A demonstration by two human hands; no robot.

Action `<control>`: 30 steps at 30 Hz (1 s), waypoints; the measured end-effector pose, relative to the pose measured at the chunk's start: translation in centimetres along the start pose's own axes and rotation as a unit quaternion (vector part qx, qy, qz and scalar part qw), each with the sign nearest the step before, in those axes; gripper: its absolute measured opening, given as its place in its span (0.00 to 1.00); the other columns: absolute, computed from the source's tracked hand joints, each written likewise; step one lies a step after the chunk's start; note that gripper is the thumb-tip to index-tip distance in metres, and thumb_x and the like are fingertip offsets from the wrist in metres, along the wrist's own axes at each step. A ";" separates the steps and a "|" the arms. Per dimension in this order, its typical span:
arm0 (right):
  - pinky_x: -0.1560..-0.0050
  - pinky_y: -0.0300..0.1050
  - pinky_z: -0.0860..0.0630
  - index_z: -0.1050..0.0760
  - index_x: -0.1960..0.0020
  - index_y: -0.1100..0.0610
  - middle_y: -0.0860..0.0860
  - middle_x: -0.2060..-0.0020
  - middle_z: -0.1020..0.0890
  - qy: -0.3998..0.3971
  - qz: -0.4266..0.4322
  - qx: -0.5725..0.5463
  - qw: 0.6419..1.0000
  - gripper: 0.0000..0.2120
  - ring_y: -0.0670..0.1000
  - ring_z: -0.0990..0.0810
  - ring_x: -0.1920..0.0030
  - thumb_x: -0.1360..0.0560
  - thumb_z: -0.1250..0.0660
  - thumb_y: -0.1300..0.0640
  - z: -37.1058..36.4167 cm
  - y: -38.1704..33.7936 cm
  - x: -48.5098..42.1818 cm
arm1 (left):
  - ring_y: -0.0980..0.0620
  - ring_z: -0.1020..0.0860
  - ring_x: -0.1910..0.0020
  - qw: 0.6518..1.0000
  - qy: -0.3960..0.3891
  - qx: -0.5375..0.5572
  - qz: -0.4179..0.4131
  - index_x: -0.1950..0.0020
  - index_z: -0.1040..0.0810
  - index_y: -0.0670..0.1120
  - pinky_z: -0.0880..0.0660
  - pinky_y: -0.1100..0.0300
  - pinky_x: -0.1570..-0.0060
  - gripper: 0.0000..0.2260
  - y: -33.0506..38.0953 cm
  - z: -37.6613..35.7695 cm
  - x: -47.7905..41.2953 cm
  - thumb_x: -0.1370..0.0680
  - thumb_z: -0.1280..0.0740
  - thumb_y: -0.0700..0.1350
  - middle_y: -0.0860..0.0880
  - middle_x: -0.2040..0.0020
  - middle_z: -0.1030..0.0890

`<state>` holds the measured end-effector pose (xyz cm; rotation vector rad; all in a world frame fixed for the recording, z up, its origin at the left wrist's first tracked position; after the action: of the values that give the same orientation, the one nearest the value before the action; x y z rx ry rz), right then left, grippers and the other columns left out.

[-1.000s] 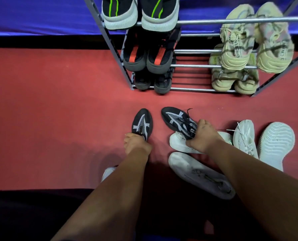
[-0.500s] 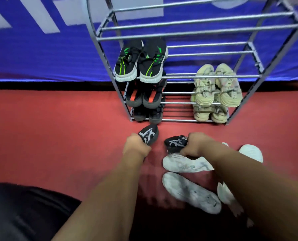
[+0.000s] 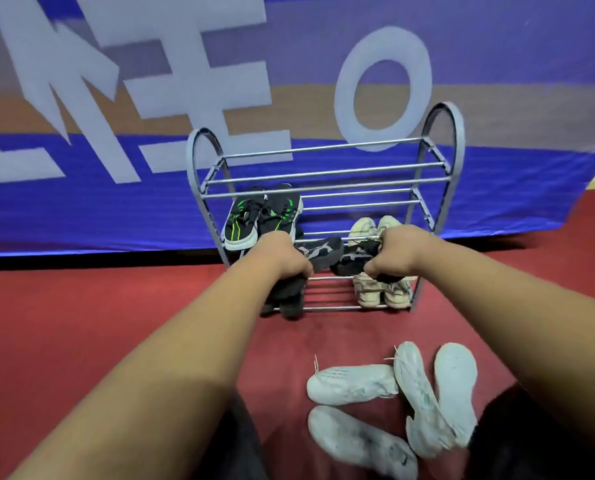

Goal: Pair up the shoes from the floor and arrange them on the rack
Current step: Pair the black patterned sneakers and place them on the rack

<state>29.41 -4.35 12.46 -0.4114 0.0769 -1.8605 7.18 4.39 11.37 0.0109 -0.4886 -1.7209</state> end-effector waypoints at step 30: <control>0.44 0.53 0.23 0.27 0.37 0.59 0.56 0.39 0.21 0.198 -0.146 -0.287 0.926 0.27 0.62 0.22 0.38 0.29 0.25 0.44 -0.4 9.2 -12.2 | 0.45 0.20 0.50 0.964 0.148 0.222 0.005 0.42 0.22 0.42 0.29 0.55 0.55 0.28 9.6 -5.5 -13.1 0.31 0.20 0.59 0.46 0.47 0.17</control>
<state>40.90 3.92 6.78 -0.4538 0.8940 -2.1790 20.54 13.76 6.11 0.5788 -0.6377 -1.5332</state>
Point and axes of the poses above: each hand's wrist, its own x-axis away from the middle knuckle, its own z-axis out of the back of the hand, y = z × x, the point moved 7 cm from there along -x, towards the middle knuckle
